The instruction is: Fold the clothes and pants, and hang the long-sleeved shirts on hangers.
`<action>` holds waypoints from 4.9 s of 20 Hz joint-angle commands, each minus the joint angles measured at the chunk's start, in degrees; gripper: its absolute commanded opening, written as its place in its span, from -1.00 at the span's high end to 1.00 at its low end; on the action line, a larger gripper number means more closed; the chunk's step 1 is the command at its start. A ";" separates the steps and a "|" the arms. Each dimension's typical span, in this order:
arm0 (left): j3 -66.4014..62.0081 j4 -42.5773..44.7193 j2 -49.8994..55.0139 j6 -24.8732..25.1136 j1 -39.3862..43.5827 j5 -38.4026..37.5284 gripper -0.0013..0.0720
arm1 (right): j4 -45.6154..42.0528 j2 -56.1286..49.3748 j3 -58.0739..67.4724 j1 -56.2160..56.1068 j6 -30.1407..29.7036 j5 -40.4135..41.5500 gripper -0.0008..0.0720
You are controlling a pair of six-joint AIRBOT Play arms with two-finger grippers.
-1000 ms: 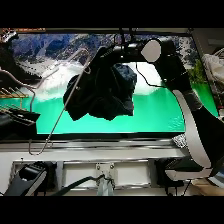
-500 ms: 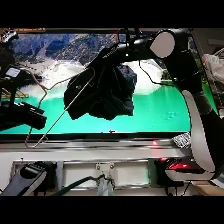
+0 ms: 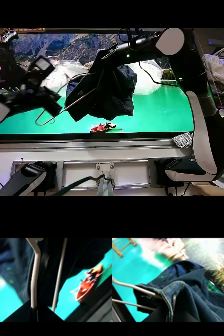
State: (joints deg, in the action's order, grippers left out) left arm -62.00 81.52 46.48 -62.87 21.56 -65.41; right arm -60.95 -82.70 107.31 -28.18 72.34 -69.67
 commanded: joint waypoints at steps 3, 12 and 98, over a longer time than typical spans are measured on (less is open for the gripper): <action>0.00 -20.13 10.29 14.97 0.11 17.57 0.90 | 1.16 3.39 0.07 -0.07 -0.02 -5.20 0.86; 0.00 -86.12 24.96 56.06 -10.05 11.58 0.90 | -5.49 7.69 0.07 -0.07 0.26 -15.10 0.85; 44.87 -77.11 -3.08 32.72 -18.51 25.51 -0.74 | 2.82 8.76 -5.77 7.06 -19.12 -11.93 0.85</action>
State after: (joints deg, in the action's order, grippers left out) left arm -20.69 7.94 42.02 -38.30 -2.57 -46.00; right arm -59.94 -73.97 101.56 -21.06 52.95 -81.47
